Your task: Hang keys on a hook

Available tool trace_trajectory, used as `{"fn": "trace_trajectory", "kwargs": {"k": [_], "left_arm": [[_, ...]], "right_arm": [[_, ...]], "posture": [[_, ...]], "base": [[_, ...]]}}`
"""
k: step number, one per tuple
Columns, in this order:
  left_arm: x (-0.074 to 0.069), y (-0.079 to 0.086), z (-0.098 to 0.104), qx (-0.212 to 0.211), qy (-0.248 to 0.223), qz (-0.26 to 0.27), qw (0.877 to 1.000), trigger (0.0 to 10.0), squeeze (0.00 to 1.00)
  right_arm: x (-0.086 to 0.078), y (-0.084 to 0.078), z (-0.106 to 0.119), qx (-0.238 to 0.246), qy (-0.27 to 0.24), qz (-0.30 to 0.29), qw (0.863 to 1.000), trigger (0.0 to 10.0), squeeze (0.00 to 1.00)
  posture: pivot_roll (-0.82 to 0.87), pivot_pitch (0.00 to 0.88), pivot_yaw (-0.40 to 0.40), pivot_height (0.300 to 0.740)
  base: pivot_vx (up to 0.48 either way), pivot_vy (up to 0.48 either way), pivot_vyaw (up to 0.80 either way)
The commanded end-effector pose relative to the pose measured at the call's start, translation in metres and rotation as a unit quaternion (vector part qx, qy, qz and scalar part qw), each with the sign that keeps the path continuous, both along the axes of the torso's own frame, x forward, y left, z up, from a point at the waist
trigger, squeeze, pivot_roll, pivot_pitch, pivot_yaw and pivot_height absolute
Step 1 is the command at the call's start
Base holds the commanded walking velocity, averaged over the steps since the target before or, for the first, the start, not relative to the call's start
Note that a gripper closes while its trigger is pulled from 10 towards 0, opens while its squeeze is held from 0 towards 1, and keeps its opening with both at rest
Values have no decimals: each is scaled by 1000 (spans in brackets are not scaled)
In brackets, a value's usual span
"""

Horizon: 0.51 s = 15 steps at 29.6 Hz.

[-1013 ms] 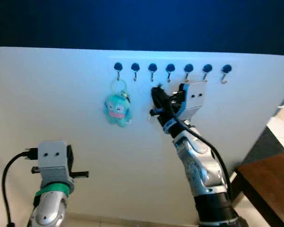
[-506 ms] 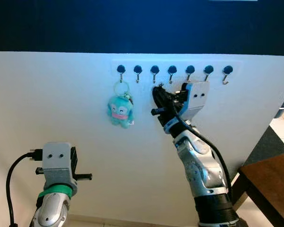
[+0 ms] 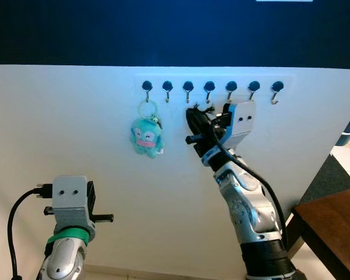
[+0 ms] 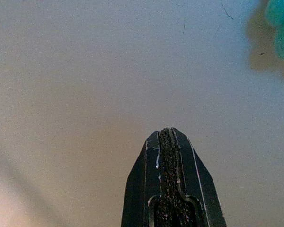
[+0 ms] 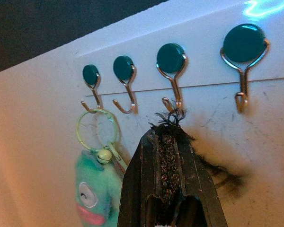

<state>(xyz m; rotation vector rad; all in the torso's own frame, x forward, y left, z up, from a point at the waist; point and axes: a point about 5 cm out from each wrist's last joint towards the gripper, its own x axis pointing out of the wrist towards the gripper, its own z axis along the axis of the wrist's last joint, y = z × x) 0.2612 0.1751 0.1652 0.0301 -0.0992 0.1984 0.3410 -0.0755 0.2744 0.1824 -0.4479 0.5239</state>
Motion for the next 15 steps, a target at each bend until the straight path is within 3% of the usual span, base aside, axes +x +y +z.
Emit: {"fn": "trace_trajectory", "kwargs": {"k": [1,15], "left_arm": [[0,2,-4,-3,10,3,1000,10000,0],[-2,2,-4,-3,10,4,1000,10000,0]], "right_arm": [[1,7,-1,-1,6,18,1000,10000,0],[13,21,14,-3,-5,36,999,10000,0]], "posture": [[-139,6,117,740],[-128,8,109,740]], "base": [[0,0,0],[0,0,0]]}}
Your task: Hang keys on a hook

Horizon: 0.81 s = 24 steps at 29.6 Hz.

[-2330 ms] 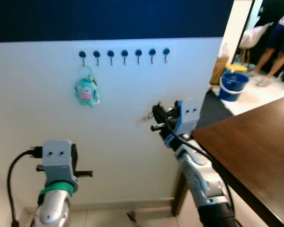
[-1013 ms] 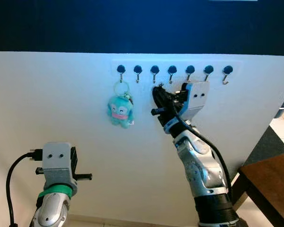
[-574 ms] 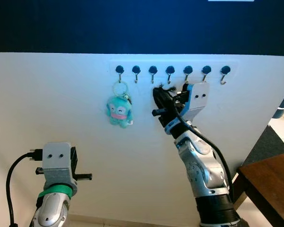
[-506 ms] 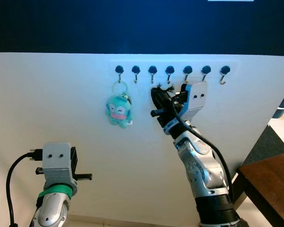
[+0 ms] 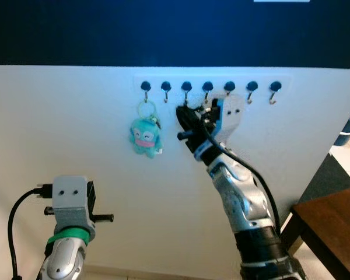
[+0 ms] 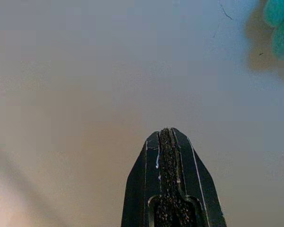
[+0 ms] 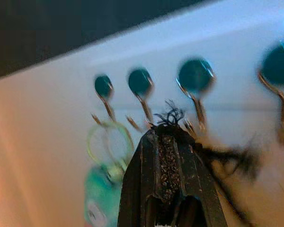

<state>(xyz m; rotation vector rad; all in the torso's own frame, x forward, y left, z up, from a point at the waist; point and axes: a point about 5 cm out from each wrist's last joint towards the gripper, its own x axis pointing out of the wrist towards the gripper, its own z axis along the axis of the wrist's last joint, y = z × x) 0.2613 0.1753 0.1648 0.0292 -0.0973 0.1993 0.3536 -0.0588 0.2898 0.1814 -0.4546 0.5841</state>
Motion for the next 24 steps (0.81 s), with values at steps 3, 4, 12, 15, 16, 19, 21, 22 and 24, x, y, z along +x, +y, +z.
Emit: {"fn": "trace_trajectory", "kwargs": {"k": [3,4,12,15,16,19,21,22,24], "left_arm": [[-2,2,-4,-2,9,4,1000,10000,0],[-2,2,-4,-2,9,4,1000,10000,0],[-2,2,-4,-2,10,2,1000,10000,0],[-2,2,-4,-2,10,1,1000,10000,0],[-1,1,-4,-2,10,0,1000,10000,0],[-1,2,-4,-2,10,-1,1000,10000,0],[-1,2,-4,-2,11,-1,1000,10000,0],[-2,2,-4,-2,11,-1,1000,10000,0],[-2,2,-4,-1,11,-2,1000,10000,0]], "right_arm": [[2,3,4,11,-5,3,1000,10000,0],[2,3,5,12,-5,2,1000,10000,0],[3,-4,8,24,-11,-11,1000,10000,0],[5,-8,9,31,-11,-19,999,10000,0],[6,-13,10,41,-10,-29,999,10000,0],[8,-22,13,57,-12,-44,997,10000,0],[8,-25,14,61,-14,-49,997,10000,0],[9,-28,14,64,-16,-54,996,10000,0],[9,-35,15,73,-18,-65,995,10000,0]], "posture": [[-128,8,109,740],[-128,8,109,740],[-129,9,112,740],[-129,9,112,740],[-128,12,115,740],[-128,12,117,740],[-128,12,117,740],[-128,12,117,740],[-128,12,117,740]], "base": [[0,0,0],[0,0,0],[0,0,0],[0,0,0],[0,0,0],[0,0,0],[0,0,0],[0,0,0],[0,0,0]]}}
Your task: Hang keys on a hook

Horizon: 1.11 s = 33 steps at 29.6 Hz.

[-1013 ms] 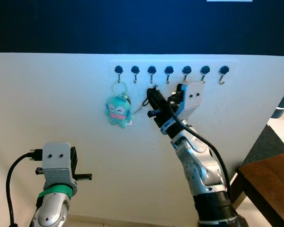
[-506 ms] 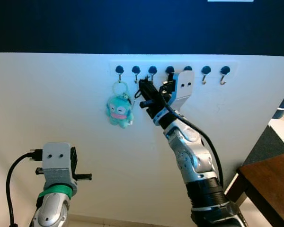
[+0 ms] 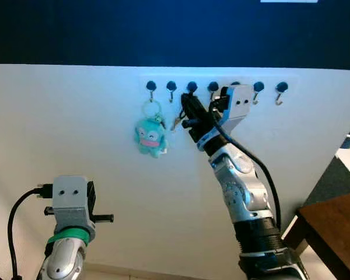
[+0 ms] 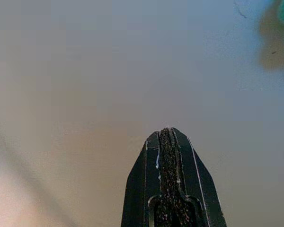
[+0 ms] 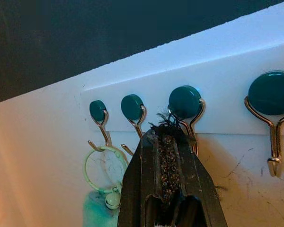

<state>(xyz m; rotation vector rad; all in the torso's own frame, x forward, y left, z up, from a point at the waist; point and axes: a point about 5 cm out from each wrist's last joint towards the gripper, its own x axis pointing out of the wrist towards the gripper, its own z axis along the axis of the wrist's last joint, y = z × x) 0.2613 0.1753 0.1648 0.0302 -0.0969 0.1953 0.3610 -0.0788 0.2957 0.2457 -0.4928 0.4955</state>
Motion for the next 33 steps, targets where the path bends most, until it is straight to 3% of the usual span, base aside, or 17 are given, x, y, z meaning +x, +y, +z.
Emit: {"fn": "trace_trajectory", "kwargs": {"k": [1,7,14,24,33], "left_arm": [[-2,2,-4,-2,11,0,1000,10000,0],[-2,1,-4,-1,11,-2,1000,10000,0],[-2,1,-4,1,12,-2,1000,10000,0],[-2,2,-4,2,12,-4,1000,10000,0],[-4,3,-5,1,14,0,1000,10000,0]], "right_arm": [[2,-17,9,32,-12,-36,999,10000,0],[4,-29,6,40,-6,-61,997,10000,0],[2,-29,-1,32,1,-63,998,10000,0],[-5,-5,-1,-24,-18,9,1000,10000,0],[-13,5,3,-31,-37,59,997,10000,0]], "posture": [[-129,14,120,740],[-129,14,120,740],[-130,18,123,740],[-128,20,126,740],[-125,20,121,740]], "base": [[0,0,0],[0,0,0],[0,0,0],[0,0,0],[0,0,0]]}}
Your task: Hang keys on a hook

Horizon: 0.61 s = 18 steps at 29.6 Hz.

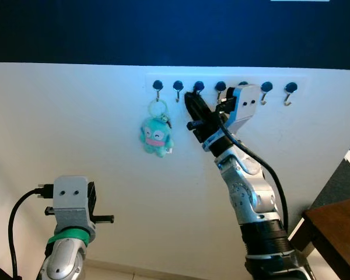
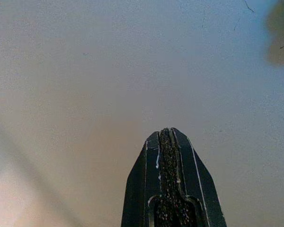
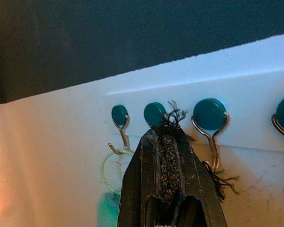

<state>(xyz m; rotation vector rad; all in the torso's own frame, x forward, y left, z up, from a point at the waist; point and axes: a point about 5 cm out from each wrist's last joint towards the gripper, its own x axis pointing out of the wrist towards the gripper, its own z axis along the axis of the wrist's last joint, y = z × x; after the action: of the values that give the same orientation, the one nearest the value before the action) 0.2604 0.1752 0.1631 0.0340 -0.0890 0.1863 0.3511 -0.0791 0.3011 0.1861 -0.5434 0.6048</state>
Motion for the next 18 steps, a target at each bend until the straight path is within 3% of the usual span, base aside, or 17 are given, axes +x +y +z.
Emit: {"fn": "trace_trajectory", "kwargs": {"k": [1,10,18], "left_arm": [[-3,2,-3,0,10,4,1000,10000,0],[-2,1,-3,-1,9,2,1000,10000,0],[-3,1,-4,0,9,0,1000,10000,0]], "right_arm": [[-4,6,-2,1,1,22,1000,10000,0],[-8,10,-4,-9,-1,49,999,10000,0],[-5,4,0,9,-7,30,999,10000,0]], "posture": [[-127,24,120,740],[-127,23,120,740],[-129,17,122,740]], "base": [[0,0,0],[0,0,0],[0,0,0]]}}
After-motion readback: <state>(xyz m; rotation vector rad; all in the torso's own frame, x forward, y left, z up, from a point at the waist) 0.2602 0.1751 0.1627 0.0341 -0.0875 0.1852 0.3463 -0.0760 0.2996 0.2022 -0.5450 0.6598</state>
